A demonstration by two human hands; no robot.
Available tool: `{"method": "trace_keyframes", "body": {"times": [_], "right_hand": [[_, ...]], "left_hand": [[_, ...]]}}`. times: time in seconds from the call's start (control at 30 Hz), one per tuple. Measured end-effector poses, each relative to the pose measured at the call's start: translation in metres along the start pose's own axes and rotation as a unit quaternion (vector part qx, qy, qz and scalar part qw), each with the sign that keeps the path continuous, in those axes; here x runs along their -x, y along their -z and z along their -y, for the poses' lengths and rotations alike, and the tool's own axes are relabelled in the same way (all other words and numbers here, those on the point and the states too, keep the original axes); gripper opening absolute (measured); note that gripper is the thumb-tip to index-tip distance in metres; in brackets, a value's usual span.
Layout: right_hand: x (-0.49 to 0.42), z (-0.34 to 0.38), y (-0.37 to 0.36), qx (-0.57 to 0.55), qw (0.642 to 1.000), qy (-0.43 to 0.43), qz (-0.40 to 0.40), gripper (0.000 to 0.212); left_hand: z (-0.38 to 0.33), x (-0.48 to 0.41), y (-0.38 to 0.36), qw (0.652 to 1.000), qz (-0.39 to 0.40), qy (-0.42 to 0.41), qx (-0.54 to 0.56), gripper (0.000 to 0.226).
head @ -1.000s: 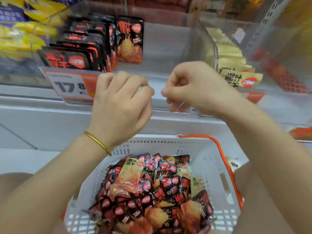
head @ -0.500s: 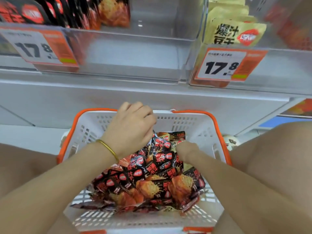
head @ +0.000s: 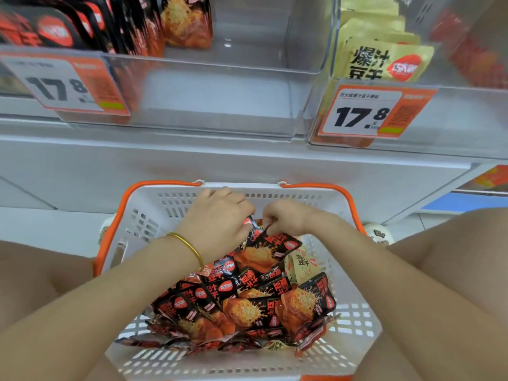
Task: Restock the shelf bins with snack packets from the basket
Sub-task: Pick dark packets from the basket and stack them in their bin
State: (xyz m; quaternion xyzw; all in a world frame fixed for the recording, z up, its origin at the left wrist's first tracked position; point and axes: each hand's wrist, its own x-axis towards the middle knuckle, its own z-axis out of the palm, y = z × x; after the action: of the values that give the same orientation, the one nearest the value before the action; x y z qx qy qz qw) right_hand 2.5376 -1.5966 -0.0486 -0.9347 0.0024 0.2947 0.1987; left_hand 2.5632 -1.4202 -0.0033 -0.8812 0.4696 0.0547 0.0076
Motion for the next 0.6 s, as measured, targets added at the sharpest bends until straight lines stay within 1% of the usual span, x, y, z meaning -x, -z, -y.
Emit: {"method": "trace_keyframes", "body": {"times": [0.07, 0.1, 0.13, 0.2, 0.27, 0.3, 0.33, 0.37, 0.4, 0.43, 0.47, 0.53, 0.6], "right_hand": [[0.019, 0.016, 0.031, -0.025, 0.998, 0.038, -0.047, 0.008], [0.029, 0.022, 0.042, -0.049, 0.995, 0.05, -0.069, 0.006], [0.039, 0.027, 0.051, -0.089, 0.991, 0.059, -0.082, 0.004], [0.055, 0.036, 0.06, -0.198, 0.972, 0.068, -0.104, 0.003], [0.066, 0.039, 0.064, -0.3, 0.938, 0.063, -0.162, 0.003], [0.072, 0.039, 0.065, -0.353, 0.914, 0.059, -0.193, 0.006], [0.078, 0.041, 0.066, -0.41, 0.886, 0.057, -0.207, 0.01], [0.085, 0.044, 0.067, -0.463, 0.86, 0.062, -0.204, 0.011], [0.09, 0.049, 0.068, -0.5, 0.842, 0.073, -0.19, 0.012], [0.096, 0.056, 0.069, -0.517, 0.832, 0.089, -0.181, 0.012], [0.1, 0.065, 0.072, -0.526, 0.825, 0.103, -0.182, 0.014], [0.103, 0.085, 0.089, -0.532, 0.811, 0.13, -0.209, 0.014], [0.101, 0.104, 0.122, -0.523, 0.8, 0.157, -0.25, 0.012]], "left_hand": [[-0.001, 0.0, 0.002, 0.997, 0.057, 0.024, 0.037, 0.039], [-0.002, 0.0, 0.004, 0.995, 0.069, 0.036, 0.067, 0.041], [-0.004, -0.001, 0.007, 0.992, 0.063, 0.046, 0.097, 0.039], [-0.004, -0.002, 0.014, 0.983, 0.047, 0.065, 0.164, 0.027], [0.003, -0.003, 0.025, 0.962, 0.03, 0.09, 0.256, 0.018], [0.007, -0.003, 0.033, 0.942, 0.014, 0.101, 0.321, 0.015], [0.01, -0.001, 0.044, 0.912, -0.01, 0.105, 0.395, 0.011], [0.012, 0.002, 0.054, 0.879, -0.039, 0.106, 0.463, 0.011], [0.013, 0.005, 0.065, 0.848, -0.069, 0.108, 0.514, 0.012], [0.014, 0.008, 0.075, 0.823, -0.097, 0.108, 0.549, 0.012], [0.016, 0.01, 0.087, 0.808, -0.122, 0.105, 0.566, 0.011], [0.024, 0.011, 0.11, 0.813, -0.185, 0.086, 0.545, 0.007], [0.04, 0.008, 0.131, 0.825, -0.294, 0.083, 0.476, 0.017]]}}
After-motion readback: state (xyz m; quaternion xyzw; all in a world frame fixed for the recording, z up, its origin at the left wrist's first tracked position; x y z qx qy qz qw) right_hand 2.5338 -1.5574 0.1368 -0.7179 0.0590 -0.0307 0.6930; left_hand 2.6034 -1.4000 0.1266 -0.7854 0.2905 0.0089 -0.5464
